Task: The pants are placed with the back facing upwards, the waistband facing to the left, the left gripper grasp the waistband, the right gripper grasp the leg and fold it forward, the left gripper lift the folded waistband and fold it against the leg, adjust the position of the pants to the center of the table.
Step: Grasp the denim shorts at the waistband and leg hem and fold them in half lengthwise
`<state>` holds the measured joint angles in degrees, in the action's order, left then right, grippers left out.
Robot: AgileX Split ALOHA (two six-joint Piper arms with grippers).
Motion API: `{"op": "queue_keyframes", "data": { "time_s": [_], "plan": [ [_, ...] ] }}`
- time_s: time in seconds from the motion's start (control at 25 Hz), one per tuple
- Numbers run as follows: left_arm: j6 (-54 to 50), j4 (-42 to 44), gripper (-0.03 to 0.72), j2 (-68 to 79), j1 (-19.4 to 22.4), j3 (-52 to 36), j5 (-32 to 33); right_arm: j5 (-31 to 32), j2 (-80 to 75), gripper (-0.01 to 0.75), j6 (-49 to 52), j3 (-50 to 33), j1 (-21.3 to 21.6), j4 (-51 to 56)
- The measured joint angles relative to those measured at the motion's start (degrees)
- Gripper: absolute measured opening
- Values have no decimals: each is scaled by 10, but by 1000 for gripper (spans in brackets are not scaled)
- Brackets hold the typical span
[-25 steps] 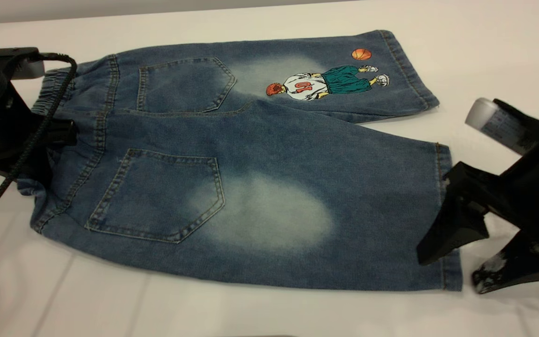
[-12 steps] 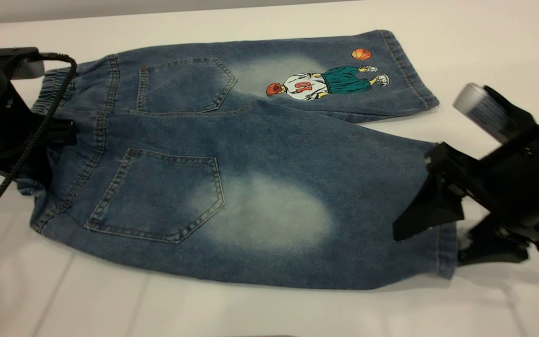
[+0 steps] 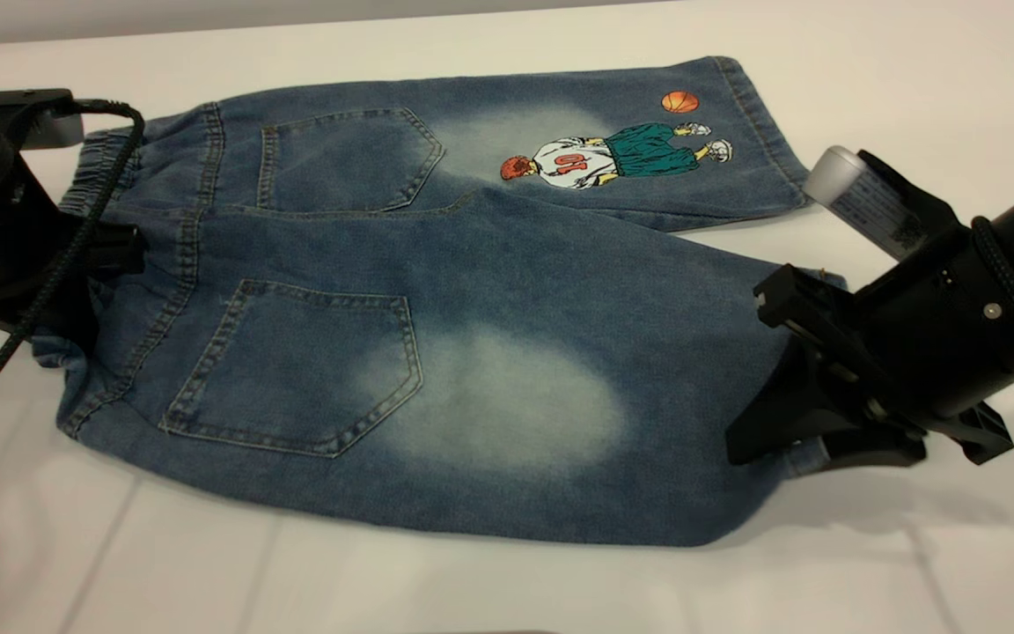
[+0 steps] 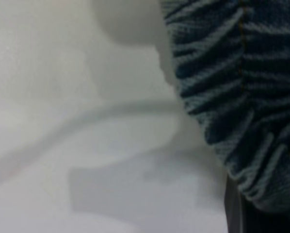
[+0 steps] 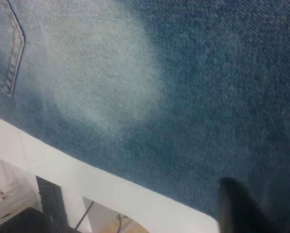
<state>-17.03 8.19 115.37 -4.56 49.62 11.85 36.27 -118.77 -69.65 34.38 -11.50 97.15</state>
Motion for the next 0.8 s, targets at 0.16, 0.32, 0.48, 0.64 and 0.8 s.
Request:
{"op": "queue_keyframes", "data": {
  "time_s": [0.16, 0.32, 0.48, 0.64, 0.8],
  "plan": [
    [1, 0, 95, -16, 0, 0, 2, 23, 0, 22, -1, 26, 0, 0],
    [3, 0, 95, -52, 0, 3, 29, 72, -3, 21, 7, 81, 0, -1],
    [3, -5, 95, -71, 0, 57, 156, 116, -4, 21, 48, 148, 9, -3],
    [33, -45, 95, -71, 0, 133, 248, 131, -5, 21, 92, 215, 36, -6],
    [97, -145, 95, -66, 17, 203, 276, 114, -5, 21, 133, 281, 63, -7]
  ]
}}
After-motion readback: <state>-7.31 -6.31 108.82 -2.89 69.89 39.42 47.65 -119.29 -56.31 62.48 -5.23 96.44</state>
